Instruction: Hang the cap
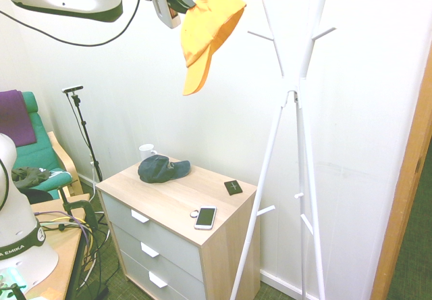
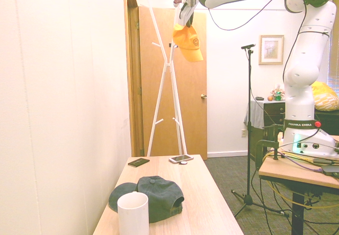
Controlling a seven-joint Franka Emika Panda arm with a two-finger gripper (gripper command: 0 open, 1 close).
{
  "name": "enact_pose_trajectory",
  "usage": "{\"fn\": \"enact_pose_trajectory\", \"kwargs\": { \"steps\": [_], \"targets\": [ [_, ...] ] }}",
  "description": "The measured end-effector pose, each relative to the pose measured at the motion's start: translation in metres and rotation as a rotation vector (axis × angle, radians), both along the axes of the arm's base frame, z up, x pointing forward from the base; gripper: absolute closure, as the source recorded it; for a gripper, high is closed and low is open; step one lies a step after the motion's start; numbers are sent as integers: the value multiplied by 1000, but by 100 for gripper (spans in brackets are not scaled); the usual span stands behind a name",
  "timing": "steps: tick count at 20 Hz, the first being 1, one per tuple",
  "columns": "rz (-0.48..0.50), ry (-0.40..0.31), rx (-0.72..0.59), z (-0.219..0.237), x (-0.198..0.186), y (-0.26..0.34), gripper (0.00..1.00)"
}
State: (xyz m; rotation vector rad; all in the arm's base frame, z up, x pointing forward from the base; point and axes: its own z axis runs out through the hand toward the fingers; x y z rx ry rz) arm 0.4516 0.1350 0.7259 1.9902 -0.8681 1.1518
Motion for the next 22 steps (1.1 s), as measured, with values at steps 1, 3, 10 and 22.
{"fn": "enact_pose_trajectory", "kwargs": {
  "steps": [1, 3, 10, 22],
  "targets": [
    [0, -1, 5, 3, 5, -4, 100],
    [6, -5, 18, 6, 19, -11, 100],
    [35, 55, 61, -35, 67, -20, 100],
    [16, 102, 130, -81, 78, -23, 0]
  ]
}}
